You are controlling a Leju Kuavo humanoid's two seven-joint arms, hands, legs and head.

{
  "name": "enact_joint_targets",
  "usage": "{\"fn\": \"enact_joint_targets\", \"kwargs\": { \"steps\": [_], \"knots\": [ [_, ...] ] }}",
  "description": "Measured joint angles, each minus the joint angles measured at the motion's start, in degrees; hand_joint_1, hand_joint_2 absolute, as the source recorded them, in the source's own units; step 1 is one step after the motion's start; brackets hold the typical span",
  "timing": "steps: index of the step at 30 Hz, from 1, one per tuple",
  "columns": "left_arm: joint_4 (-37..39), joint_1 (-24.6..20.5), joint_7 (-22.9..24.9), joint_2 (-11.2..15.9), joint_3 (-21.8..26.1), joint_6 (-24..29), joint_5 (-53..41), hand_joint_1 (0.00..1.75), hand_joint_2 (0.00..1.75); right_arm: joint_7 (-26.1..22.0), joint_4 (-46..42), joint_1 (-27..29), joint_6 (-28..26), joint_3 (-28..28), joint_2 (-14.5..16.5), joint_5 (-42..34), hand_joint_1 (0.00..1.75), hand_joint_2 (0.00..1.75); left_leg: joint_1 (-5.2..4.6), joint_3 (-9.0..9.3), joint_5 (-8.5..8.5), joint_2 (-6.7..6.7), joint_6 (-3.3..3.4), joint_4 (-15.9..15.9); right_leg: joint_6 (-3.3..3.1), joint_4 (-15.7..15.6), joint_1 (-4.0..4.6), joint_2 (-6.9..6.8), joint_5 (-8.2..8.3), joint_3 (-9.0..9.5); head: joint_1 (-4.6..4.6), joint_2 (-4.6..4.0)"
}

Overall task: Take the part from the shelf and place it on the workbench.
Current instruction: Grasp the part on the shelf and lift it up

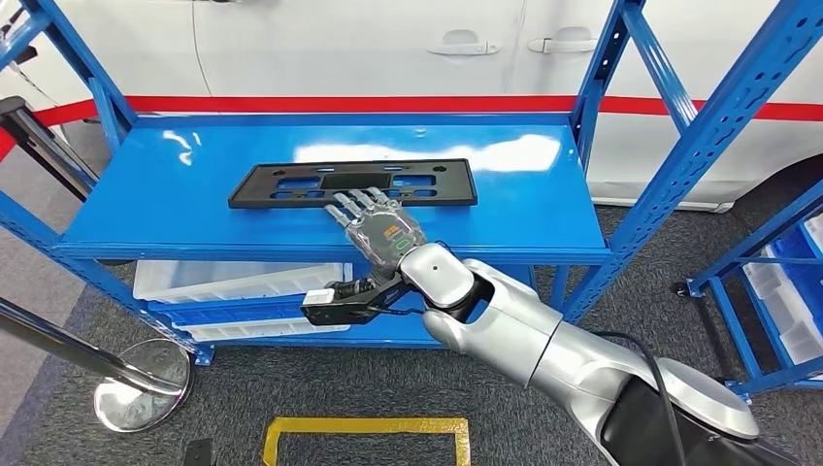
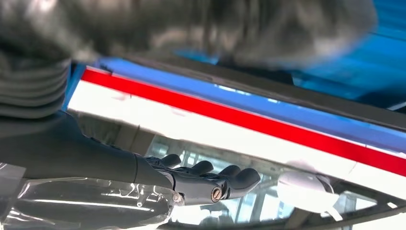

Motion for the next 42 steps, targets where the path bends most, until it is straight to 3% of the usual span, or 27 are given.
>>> {"fn": "enact_joint_targets", "kwargs": {
  "steps": [1,5,7,9,10,11,12,13,15,16,19,21,24,26,27,29,31,33,36,38,40,41,42],
  "knots": [
    [0.0,-0.08,-0.01,0.01,-0.1,-0.06,-0.01,0.0,0.0,0.01,0.25,0.0,-0.15,0.08,0.05,0.73,0.0,1.75,-0.16,0.89,0.32,-0.04,0.22,-1.82,0.2,0.0,0.06,0.02,-0.02,-0.04,0.02,0.0],
    [0.0,0.0,-0.09,-0.04,-0.7,-0.17,-0.01,0.0,0.0,0.0,1.06,0.02,-0.45,0.5,0.1,2.15,0.0,1.75,-0.04,1.56,0.4,-0.03,1.15,-3.01,1.33,0.62,0.04,-0.01,-0.71,-0.28,0.1,0.01],
    [0.0,-0.03,-0.2,-0.08,-0.91,-0.27,0.0,0.0,0.0,0.01,1.34,0.05,-0.5,0.61,0.13,2.68,0.0,1.75,0.22,1.89,0.56,0.07,1.65,-3.38,1.91,4.77,-0.08,-0.06,-3.2,-2.15,0.26,0.0],
    [0.0,-0.07,-0.31,-0.08,-1.05,-0.43,0.11,0.0,0.0,0.02,1.64,0.27,-0.49,0.73,0.1,3.22,0.0,1.75,0.21,1.9,0.48,0.09,1.93,-3.33,2.3,11.96,-0.32,-0.09,-6.35,-5.67,0.36,0.0],
    [0.0,-0.04,-0.35,-0.08,-1.1,-0.52,0.2,0.0,0.0,0.02,1.82,0.47,-0.45,0.8,0.06,3.49,0.0,1.75,0.22,1.91,0.42,0.09,1.96,-3.26,2.46,14.52,-0.48,-0.1,-6.97,-7.05,0.37,0.0],
    [0.0,0.0,-0.38,-0.08,-1.14,-0.58,0.29,0.0,0.0,0.03,1.99,0.66,-0.41,0.86,0.02,3.74,0.0,1.75,0.25,1.91,0.32,0.07,1.95,-3.15,2.58,15.2,-0.64,-0.12,-6.52,-7.57,0.37,0.0],
    [0.0,0.02,-0.39,-0.08,-1.16,-0.64,0.35,0.0,0.0,0.03,2.14,0.78,-0.37,0.89,-0.01,3.95,0.0,1.75,0.3,1.92,0.18,0.02,1.86,-2.97,2.66,13.66,-0.8,-0.15,-5.05,-6.98,0.37,0.0],
    [0.0,0.04,-0.4,-0.09,-1.18,-0.68,0.38,0.0,0.0,0.03,2.25,0.83,-0.33,0.89,-0.03,4.15,0.0,1.75,0.37,1.94,-0.05,-0.03,1.68,-2.69,2.72,10.3,-0.96,-0.17,-2.94,-5.47,0.38,0.0],
    [0.0,0.01,-0.41,-0.08,-1.22,-0.72,0.42,0.0,0.0,0.03,2.36,0.8,-0.16,0.89,-0.01,4.46,0.0,1.75,0.34,1.73,-0.58,-0.13,1.1,-1.98,2.58,3.82,-1.01,-0.13,-0.53,-2.35,0.35,0.0],
    [0.0,0.0,-0.43,-0.08,-1.24,-0.72,0.44,0.0,0.0,0.03,2.41,0.83,0.02,0.89,0.01,4.63,0.0,1.75,0.26,1.57,-0.73,-0.16,0.76,-1.71,2.38,2.06,-0.94,-0.07,-0.19,-1.52,0.32,0.01],
    [0.0,0.04,-0.45,-0.07,-1.33,-0.72,0.66,0.0,0.0,0.05,2.6,0.97,0.67,0.89,0.03,5.2,0.0,1.75,0.22,1.42,-0.81,-0.14,-0.05,-1.79,1.35,1.34,-0.77,0.1,-0.27,-1.29,0.26,0.01],
    [0.0,0.03,-0.45,-0.09,-1.4,-0.73,0.82,0.0,0.0,0.07,2.63,0.96,1.02,0.89,0.05,5.57,0.0,1.75,0.32,0.85,-2.03,-0.03,-0.54,-0.21,0.64,0.93,-0.94,0.1,-0.18,-0.9,0.17,0.01],
    [0.0,0.0,-0.47,-0.03,-1.55,-0.73,0.94,0.0,0.0,0.1,2.67,1.09,1.75,0.89,0.03,5.96,0.0,1.75,0.36,-3.68,-6.27,0.04,-0.99,9.37,-0.04,0.68,-0.83,0.05,-0.35,-0.45,0.08,0.0],
    [0.0,0.14,-0.52,0.02,-1.63,-0.73,1.03,0.0,0.0,0.17,2.75,1.38,2.39,0.89,0.0,6.08,0.0,1.75,0.35,-6.16,-6.75,0.04,-0.97,13.55,-0.25,0.69,-0.61,0.08,-0.48,-0.3,0.09,0.0],
    [0.0,0.19,-0.57,0.03,-1.69,-0.74,1.09,0.0,0.0,0.29,2.79,1.51,2.74,0.89,-0.01,6.16,0.0,1.75,0.34,-5.97,-5.47,0.04,-0.82,12.63,-0.31,0.69,-0.51,0.12,-0.54,-0.19,0.09,0.01],
    [0.0,0.14,-0.74,0.07,-1.84,-0.75,1.27,0.0,0.0,0.66,2.81,1.59,3.19,0.89,0.0,6.35,0.0,1.75,0.23,-2.97,-1.49,0.07,-0.23,5.65,-0.31,0.68,-0.37,0.2,-0.72,0.17,0.1,0.01],
    [0.0,0.01,-0.89,0.18,-2.04,-0.76,1.43,0.0,0.0,1.08,2.81,1.55,3.38,0.86,-0.02,6.55,0.0,1.75,-0.11,0.06,0.41,0.1,0.39,-0.55,0.0,0.65,-0.19,0.23,-0.89,0.3,0.11,0.0],
    [0.0,0.0,-0.96,0.27,-2.25,-0.77,1.54,0.0,0.0,1.33,2.83,1.6,3.48,0.85,-0.05,6.68,0.0,1.75,-0.45,0.92,0.14,0.04,0.69,-2.08,0.51,0.51,-0.19,0.24,-0.94,0.26,0.13,0.0],
    [0.0,0.12,-0.99,0.28,-2.43,-0.78,1.63,0.0,0.0,1.49,2.83,1.59,3.51,0.72,-0.11,6.84,0.0,1.75,0.02,1.87,0.4,0.09,1.33,-3.26,1.48,1.62,-0.11,0.12,-1.89,-0.03,0.25,0.0],
    [0.0,0.07,-1.01,0.27,-2.51,-0.79,1.63,0.0,0.0,1.57,2.84,1.52,3.54,0.58,-0.16,6.89,0.0,1.75,0.22,2.49,0.36,0.18,1.75,-3.74,1.98,6.66,-0.23,0.02,-4.33,-2.42,0.38,0.0],
    [0.0,0.04,-1.01,0.27,-2.55,-0.8,1.63,0.0,0.0,1.61,2.86,1.8,3.6,0.54,-0.29,6.91,0.0,1.75,0.26,2.63,0.04,0.2,2.0,-3.6,2.31,13.43,-0.5,0.01,-6.67,-6.31,0.43,0.0],
    [0.0,0.07,-0.99,0.27,-2.56,-0.8,1.64,0.0,0.0,1.61,2.89,2.03,3.62,0.54,-0.4,6.91,0.0,1.75,0.28,2.73,-0.17,0.18,2.0,-3.49,2.45,15.13,-0.64,0.0,-6.63,-7.54,0.43,0.0],
    [0.0,0.11,-0.98,0.27,-2.56,-0.8,1.66,0.0,0.0,1.61,2.91,2.2,3.64,0.54,-0.51,6.91,0.0,1.75,0.32,2.88,-0.43,0.15,1.93,-3.35,2.56,14.76,-0.79,-0.02,-5.5,-7.75,0.44,0.0]
  ]
}}
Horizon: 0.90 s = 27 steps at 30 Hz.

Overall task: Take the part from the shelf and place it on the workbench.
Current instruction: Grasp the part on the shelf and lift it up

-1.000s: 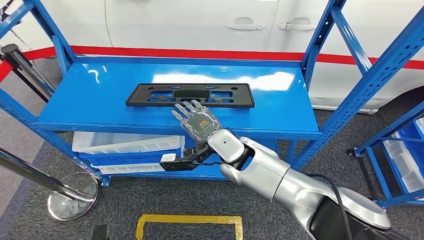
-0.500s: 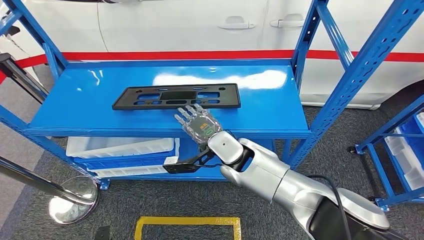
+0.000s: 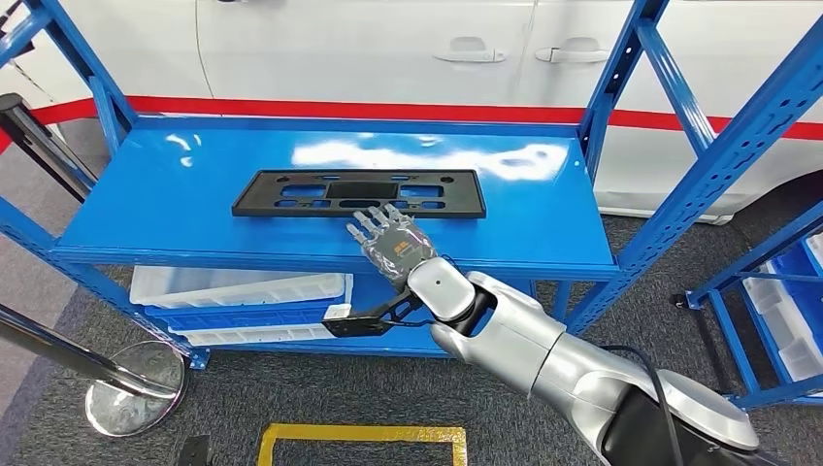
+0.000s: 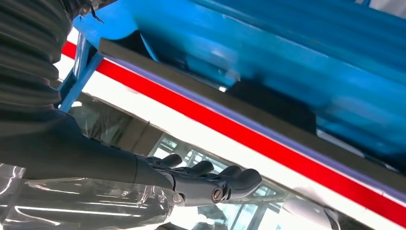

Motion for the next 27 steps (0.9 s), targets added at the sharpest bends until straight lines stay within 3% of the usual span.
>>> {"fn": "enact_joint_targets", "kwargs": {
  "steps": [3,5,9,11,13,14,15,17,19,22,25,27],
  "knots": [
    [0.0,0.02,0.02,-0.01,-0.02,0.0,0.09,0.0,0.0,0.01,0.03,0.04,0.0,-0.01,-0.11,0.01,0.0,1.75,0.11,0.61,-1.17,-0.14,-0.73,0.79,0.09,-9.49,-0.26,-0.06,5.45,4.13,0.02,0.01],
    [0.01,-0.07,0.07,-0.01,-0.03,0.01,0.12,0.0,0.0,0.05,0.02,0.04,0.07,-0.02,-0.1,0.02,0.0,1.75,-0.03,0.57,-1.74,-0.21,-1.46,1.21,-0.38,-12.98,-0.09,0.03,5.9,5.94,-0.01,0.01],
    [0.0,-0.05,0.15,-0.07,-0.05,0.04,0.15,0.0,0.0,0.17,-0.02,0.17,0.24,-0.05,-0.25,0.05,0.0,1.75,0.04,0.58,-2.6,-0.1,-2.56,1.75,-1.88,-13.74,-0.11,0.26,5.22,6.77,-0.09,0.01],
    [0.0,-0.15,0.14,-0.12,-0.06,0.04,0.15,0.0,0.0,0.17,-0.05,0.09,0.25,-0.06,-0.22,0.07,0.0,1.75,0.09,-1.84,-4.73,-0.01,-2.93,6.68,-2.5,-14.1,-0.21,0.21,4.94,7.55,-0.19,0.01],
    [0.0,-0.13,0.14,-0.08,-0.06,0.04,0.19,0.0,0.0,0.19,-0.05,0.2,0.31,-0.07,-0.26,0.07,0.0,1.75,0.09,-6.35,-6.85,-0.02,-3.08,14.25,-2.86,-14.14,-0.02,0.18,4.51,8.07,-0.22,0.0],
    [0.0,-0.03,0.16,-0.05,-0.07,0.04,0.23,0.0,0.0,0.22,-0.04,0.34,0.37,-0.07,-0.28,0.07,0.0,1.75,0.09,-8.13,-6.82,-0.02,-3.04,16.52,-2.96,-14.14,0.11,0.22,4.28,8.34,-0.22,0.0],
    [0.0,0.08,0.19,-0.05,-0.08,0.04,0.27,0.0,0.0,0.26,-0.04,0.45,0.43,-0.07,-0.31,0.07,0.0,1.75,0.07,-9.01,-5.71,-0.02,-2.9,16.78,-3.01,-14.14,0.23,0.3,4.02,8.65,-0.22,0.0],
    [0.0,0.14,0.22,-0.04,-0.08,0.05,0.29,0.0,0.0,0.34,-0.05,0.5,0.53,-0.07,-0.33,0.07,0.0,1.75,-0.14,-7.52,-0.79,-0.03,-2.17,10.8,-3.02,-14.16,0.48,0.44,3.42,9.59,-0.21,0.0],
    [0.0,0.06,0.18,0.03,-0.08,0.16,0.32,0.0,0.0,0.47,-0.07,0.41,0.73,-0.07,-0.36,0.09,0.0,1.75,-0.63,-4.7,2.57,-0.03,-1.2,4.13,-2.8,-14.26,0.75,0.49,2.89,10.33,-0.14,0.0],
    [0.0,-0.12,0.09,0.07,-0.1,0.96,0.54,0.0,0.0,0.7,-0.14,0.39,1.12,-0.07,-0.4,0.14,0.0,1.75,-1.04,-3.4,2.27,-0.09,-0.56,1.51,-2.24,-14.49,0.72,0.49,2.66,10.36,-0.21,0.01],
    [0.0,-0.03,-0.05,0.0,-0.1,2.09,0.89,0.0,0.0,0.91,-0.31,0.41,1.29,-0.11,-0.43,0.17,0.0,1.75,-0.62,-2.37,2.19,0.01,-0.27,0.02,-1.41,-13.92,0.82,0.31,1.84,10.24,-0.22,0.01],
    [0.0,-0.03,-0.24,-0.06,-0.11,2.36,0.97,0.0,0.0,1.34,-0.36,0.41,1.37,-0.16,-0.46,0.27,0.0,1.75,-0.38,-1.62,2.13,0.12,0.09,-0.66,-0.89,-8.89,0.68,0.15,-0.62,7.86,-0.11,0.0]
  ]
}}
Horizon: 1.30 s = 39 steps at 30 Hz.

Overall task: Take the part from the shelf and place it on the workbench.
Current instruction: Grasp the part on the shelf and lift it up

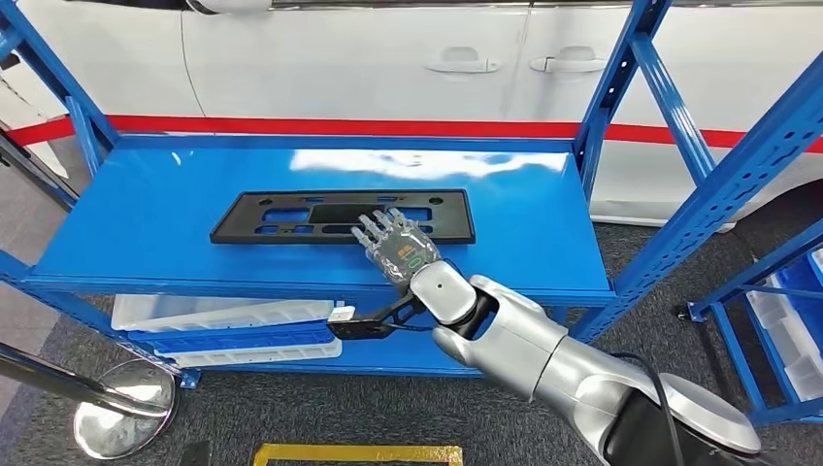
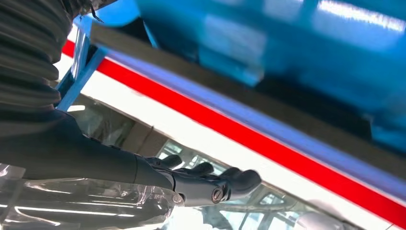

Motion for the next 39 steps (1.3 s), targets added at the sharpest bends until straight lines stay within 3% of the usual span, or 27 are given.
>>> {"fn": "enact_joint_targets", "kwargs": {
  "steps": [2,3,4,5,7,9,13,15,18,19,20,21,24,26,28,29,31,32,33,35,36,39],
  "knots": [
    [0.0,-0.12,-0.08,-0.01,-0.03,0.04,0.09,0.0,0.0,0.55,0.1,0.28,0.01,-0.01,-0.04,0.15,0.0,1.75,0.03,0.28,-0.31,-0.01,0.32,-0.01,0.42,7.21,-0.31,-0.04,-2.56,-4.14,0.06,0.01],
    [0.0,-0.12,-0.09,-0.01,-0.04,0.05,0.14,0.0,0.0,0.77,0.19,0.52,-0.02,-0.01,-0.07,0.22,0.0,1.75,0.06,0.36,-0.47,-0.03,0.32,0.07,0.6,9.35,-0.52,-0.05,-2.76,-5.7,0.06,0.01],
    [0.0,-0.09,-0.09,-0.01,-0.05,0.05,0.17,0.0,0.0,0.97,0.29,0.7,-0.11,-0.01,-0.09,0.26,0.0,1.75,0.11,0.43,-0.67,-0.06,0.23,0.21,0.76,9.47,-0.72,-0.08,-1.86,-6.27,0.06,0.01],
    [0.0,-0.05,-0.09,-0.02,-0.06,0.06,0.2,0.0,0.0,1.22,0.4,0.81,-0.23,-0.01,-0.1,0.31,0.0,1.75,0.2,0.51,-0.9,-0.1,0.05,0.44,0.91,8.05,-0.92,-0.11,-0.23,-6.07,0.06,0.01],
    [0.0,-0.01,-0.14,-0.08,-0.07,0.05,0.22,0.0,0.0,2.0,0.56,0.83,-0.72,-0.03,-0.1,0.43,0.0,1.75,0.4,0.58,-1.55,-0.19,-0.44,1.15,1.11,1.65,-1.21,-0.19,3.77,-3.56,0.06,0.0],
    [0.0,-0.07,-0.26,-0.14,-0.09,0.03,0.36,0.0,0.0,3.26,0.86,0.84,-1.65,-0.09,-0.05,0.78,0.0,1.75,0.31,0.29,-2.18,-0.31,-1.07,2.08,1.05,-3.02,-1.18,-0.18,5.31,-1.48,0.08,0.01],
    [0.0,-0.04,-0.56,-0.22,-0.35,-0.02,0.73,0.0,0.0,6.22,2.2,1.06,-3.76,-0.44,0.04,1.79,0.0,1.75,0.25,0.02,-2.35,-0.34,-2.01,2.25,0.02,-4.2,-0.97,0.07,5.02,-0.97,0.01,0.01],
    [0.0,-0.02,-0.65,-0.36,-0.54,-0.04,0.79,0.0,0.0,6.98,2.94,1.06,-4.25,-0.66,0.05,2.18,0.0,1.75,0.36,-0.51,-3.46,-0.25,-2.45,3.65,-0.64,-4.62,-1.16,0.08,5.16,-0.62,-0.11,0.0],
    [0.0,-0.1,-0.84,-0.42,-0.95,-0.04,0.9,0.0,0.0,7.96,3.98,1.14,-4.33,-0.9,0.05,2.93,0.0,1.75,0.42,-5.02,-7.82,-0.17,-2.97,13.12,-1.19,-4.87,-1.13,0.02,5.1,-0.24,-0.37,0.0],
    [0.0,-0.04,-0.97,-0.43,-1.06,-0.04,0.95,0.0,0.0,8.29,4.41,1.25,-4.25,-0.91,0.04,3.14,0.0,1.75,0.42,-6.75,-8.69,-0.17,-3.04,16.28,-1.27,-4.86,-1.05,0.02,5.05,-0.2,-0.35,0.01],
    [0.0,0.04,-1.14,-0.44,-1.14,-0.04,0.99,0.0,0.0,8.53,4.85,1.39,-4.16,-0.91,0.02,3.29,0.0,1.75,0.42,-7.7,-8.53,-0.17,-3.01,17.71,-1.34,-4.85,-0.98,0.04,4.99,-0.14,-0.36,0.01],
    [0.0,0.1,-1.33,-0.48,-1.19,-0.05,1.04,0.0,0.0,8.69,5.24,1.52,-4.07,-0.91,0.02,3.35,0.01,1.75,0.41,-7.61,-7.33,-0.17,-2.89,16.96,-1.38,-4.85,-0.92,0.09,4.93,-0.04,-0.35,0.01],
    [0.0,0.01,-2.05,-0.55,-1.29,-0.09,1.14,0.0,0.0,8.7,6.07,1.58,-3.87,-0.98,0.03,3.36,0.11,1.75,0.19,-2.96,-1.8,-0.18,-2.08,6.49,-1.21,-4.87,-0.72,0.27,4.64,0.42,-0.35,0.01],
    [0.0,-0.15,-2.62,-0.56,-1.38,-0.22,1.23,0.0,0.0,7.98,6.69,1.57,-3.57,-1.02,0.03,3.36,0.14,1.75,-0.19,-0.98,-1.09,-0.19,-1.62,2.49,-0.76,-4.95,-0.63,0.29,4.54,0.46,-0.33,0.01],
    [0.0,-0.15,-3.05,-0.59,-1.45,-0.36,1.32,0.0,0.0,6.83,7.28,1.62,-3.29,-1.03,0.07,3.36,0.14,1.75,-0.29,-0.56,-1.27,-0.2,-1.26,1.82,-0.1,-5.21,-0.59,0.27,4.56,0.52,-0.31,0.01],
    [0.0,-0.1,-3.17,-0.67,-1.47,-0.4,1.36,0.0,0.0,6.45,7.5,1.65,-3.23,-1.03,0.09,3.36,0.24,1.75,-0.19,-0.32,-1.12,-0.17,-1.02,1.43,0.22,-5.12,-0.58,0.19,4.4,0.58,-0.27,0.01],
    [0.0,-0.1,-3.26,-0.86,-1.5,-0.43,1.36,0.0,0.0,6.11,7.86,1.54,-3.23,-1.04,0.14,3.36,0.99,1.75,0.1,0.32,-0.79,-0.03,-0.34,0.55,0.75,-2.41,-0.49,0.01,2.64,-0.5,-0.17,0.01],
    [0.0,-0.13,-3.27,-0.95,-1.55,-0.44,1.36,0.0,0.0,6.04,8.06,1.53,-3.21,-1.04,0.14,3.36,1.39,1.75,0.13,0.48,-0.74,0.01,-0.1,0.37,0.9,0.64,-0.54,-0.08,1.09,-1.94,-0.13,0.0],
    [0.0,-0.17,-3.28,-0.97,-1.61,-0.45,1.36,0.0,0.0,5.91,8.28,1.57,-3.16,-1.04,0.14,3.36,1.69,1.75,0.13,0.53,-0.76,0.01,0.1,0.33,1.02,4.3,-0.55,-0.11,-0.54,-3.79,-0.1,0.0],
    [0.0,-0.14,-3.35,-0.99,-1.73,-0.5,1.39,0.0,0.0,5.4,8.79,1.83,-2.97,-1.04,0.14,3.36,1.75,1.75,0.1,0.53,-0.88,-0.02,0.23,0.46,1.22,9.46,-0.62,-0.12,-1.88,-6.69,-0.1,0.01],
    [0.0,-0.11,-3.49,-1.04,-1.76,-0.59,1.45,0.0,0.0,5.04,8.99,1.89,-2.91,-1.04,0.15,3.36,1.75,1.75,0.1,0.55,-0.98,-0.05,0.2,0.57,1.27,9.28,-0.66,-0.13,-1.0,-6.84,-0.1,0.01],
    [0.0,-0.08,-4.72,-1.33,-1.8,-2.3,2.02,0.0,0.0,3.93,9.19,1.61,-3.26,-1.04,0.4,3.36,1.75,1.75,0.01,0.46,-1.56,-0.2,-0.34,1.43,1.03,-0.27,-0.69,-0.2,4.34,-2.58,-0.1,0.0]
  ]
}}
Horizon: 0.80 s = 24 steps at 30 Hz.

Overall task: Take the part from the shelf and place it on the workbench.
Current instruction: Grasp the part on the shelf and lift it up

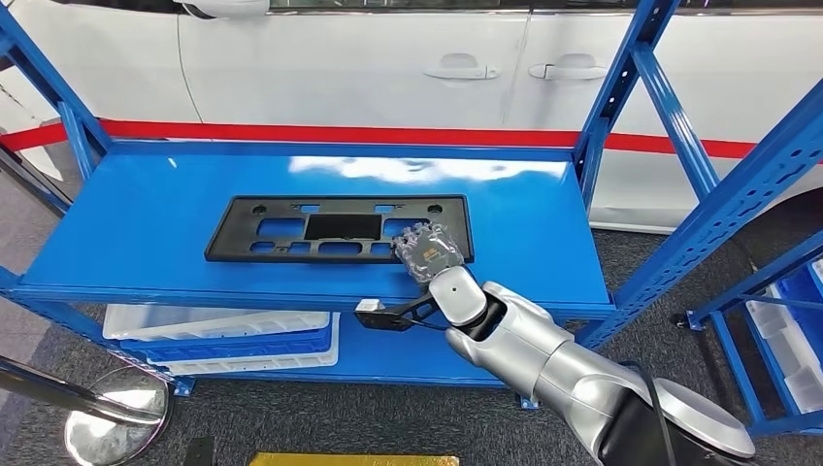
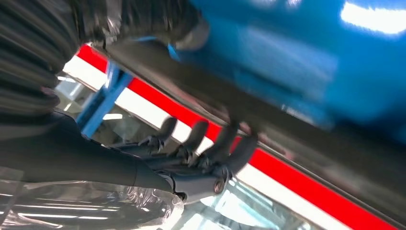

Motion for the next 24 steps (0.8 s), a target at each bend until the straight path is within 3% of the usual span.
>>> {"fn": "enact_joint_targets", "kwargs": {
  "steps": [2,5,7,10,11,12,13,14,16,17,21,23,24],
  "knots": [
    [0.0,-0.01,-1.66,-0.08,-0.01,-2.34,0.61,0.0,0.0,-0.55,-0.01,-0.14,-0.38,0.0,0.37,0.11,1.75,1.75,-0.2,-0.3,-0.34,-0.1,-0.58,0.61,-0.52,-4.07,0.11,0.08,1.03,1.96,-0.05,0.0],
    [0.0,0.01,-4.06,-0.08,-0.02,-4.49,1.41,0.0,0.0,-0.92,-0.08,-0.16,-0.69,0.0,0.61,0.48,1.75,1.75,-0.16,-0.33,-0.43,-0.13,-1.38,0.63,-1.53,-4.68,0.12,0.17,1.07,2.28,-0.08,0.01],
    [0.0,0.02,-5.09,-0.14,-0.04,-5.2,1.63,0.0,0.0,-1.02,-0.21,-0.18,-0.82,0.0,0.61,0.7,1.75,1.75,-0.04,-1.25,-2.09,-0.06,-1.97,2.81,-2.17,-5.09,-0.16,0.11,1.36,2.46,-0.19,0.01],
    [0.0,0.07,-6.13,-0.17,-0.07,-5.91,1.78,0.0,1.31,-1.09,-0.45,0.01,-1.05,0.0,0.6,0.95,1.75,1.75,0.16,-5.86,-7.01,-0.01,-2.67,12.95,-2.5,-5.18,-0.2,0.09,1.46,2.39,-0.29,0.01],
    [0.0,0.13,-6.3,-0.16,-0.08,-6.07,1.81,0.0,1.75,-1.1,-0.48,0.14,-1.09,0.0,0.59,0.99,1.75,1.75,0.19,-7.03,-7.59,0.0,-2.79,15.42,-2.5,-5.17,-0.2,0.09,1.46,2.38,-0.28,0.01],
    [0.0,0.18,-6.41,-0.16,-0.08,-6.23,1.85,0.0,1.75,-1.1,-0.48,0.25,-1.11,0.0,0.58,1.01,1.75,1.75,0.22,-7.21,-7.04,0.0,-2.83,15.76,-2.5,-5.16,-0.21,0.1,1.45,2.38,-0.29,0.0],
    [0.0,0.2,-6.48,-0.16,-0.08,-6.43,1.88,0.0,1.75,-1.1,-0.5,0.33,-1.13,0.0,0.58,1.03,1.75,1.75,0.25,-6.13,-5.36,0.01,-2.78,13.51,-2.49,-5.14,-0.23,0.13,1.45,2.42,-0.29,0.0],
    [0.0,0.18,-6.52,-0.16,-0.1,-6.69,1.91,0.0,1.75,-1.1,-0.56,0.37,-1.16,0.0,0.58,1.07,1.75,1.75,0.28,-4.26,-3.23,0.03,-2.67,9.69,-2.45,-5.12,-0.25,0.16,1.42,2.48,-0.29,0.0],
    [0.0,0.06,-6.63,-0.16,-0.25,-7.16,1.91,0.0,1.75,-1.08,-0.71,0.3,-1.28,0.0,0.56,1.19,1.75,1.75,0.1,-0.69,-0.7,-0.01,-2.27,2.5,-2.15,-5.07,-0.12,0.24,1.39,2.46,-0.27,0.0],
    [0.0,0.02,-6.69,-0.15,-0.38,-7.28,1.89,0.0,1.75,-1.04,-0.77,0.25,-1.38,-0.01,0.54,1.25,1.75,1.75,-0.04,0.08,-0.51,-0.05,-2.03,0.89,-1.88,-5.1,-0.05,0.27,1.42,2.4,-0.24,0.0],
    [0.0,0.12,-7.43,-0.09,-0.77,-6.03,1.96,0.0,1.75,-0.75,-1.09,0.21,-2.24,-0.13,0.22,1.51,1.75,1.75,-0.06,0.52,-0.4,0.01,-0.68,-0.23,-0.65,-4.85,0.03,0.26,1.08,2.1,-0.19,0.0],
    [0.0,0.08,-7.73,-0.1,-0.83,-5.34,2.12,0.0,1.75,-0.55,-1.52,0.21,-2.87,-0.34,-0.04,1.63,1.75,1.75,0.17,0.76,-0.15,0.19,0.08,-0.65,-0.3,-0.91,0.1,0.16,-1.35,0.33,-0.04,0.0],
    [0.0,0.05,-7.78,-0.09,-0.85,-5.15,2.2,0.0,1.75,-0.46,-1.66,0.23,-3.14,-0.43,-0.18,1.67,1.64,1.75,0.09,0.77,-0.17,0.22,0.29,-0.66,-0.26,2.57,0.12,0.11,-3.09,-1.25,0.03,0.0]
  ]
}}
